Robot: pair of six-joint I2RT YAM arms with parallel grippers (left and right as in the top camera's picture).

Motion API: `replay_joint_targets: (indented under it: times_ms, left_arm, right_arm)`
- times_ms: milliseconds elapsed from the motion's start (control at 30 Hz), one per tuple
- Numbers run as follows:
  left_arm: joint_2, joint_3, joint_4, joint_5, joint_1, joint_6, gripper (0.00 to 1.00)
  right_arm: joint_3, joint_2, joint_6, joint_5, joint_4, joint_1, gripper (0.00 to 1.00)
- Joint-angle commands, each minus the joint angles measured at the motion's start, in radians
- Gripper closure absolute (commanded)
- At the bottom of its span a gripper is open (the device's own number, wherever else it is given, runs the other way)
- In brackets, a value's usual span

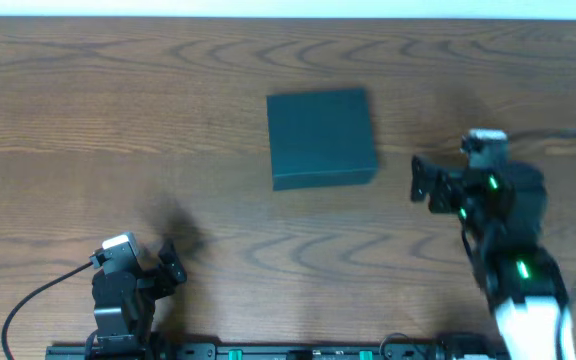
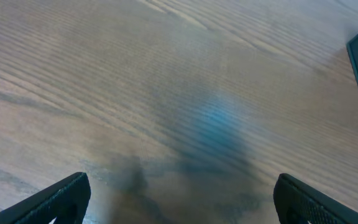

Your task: Pack container

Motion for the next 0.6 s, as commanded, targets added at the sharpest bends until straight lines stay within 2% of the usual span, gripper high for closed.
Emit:
replay_joint_targets:
  times_ms: [0,133,233,567]
  left_arm:
    - [-0.006,-0.009,-0.022,0.0,-0.005,0.01,0.05]
    - [-0.006,-0.009,-0.022,0.0,-0.005,0.01,0.05]
    - [-0.006,-0.009,-0.022,0.0,-0.005,0.01,0.05]
    - [-0.006,-0.009,-0.022,0.0,-0.005,0.01,0.05]
  right_arm:
    - [0.008,-0.176,-0.063,0.05,-0.087,0.006,0.01]
    - [0.008,-0.371,-0.114,0.084,-0.19,0.006,0.01]
    - [-0.01,-0.447,-0.133,0.082,-0.22,0.006,0.01]
    - [-0.31,-0.686,-0.137,0.079,-0.122,0.005,0.01]
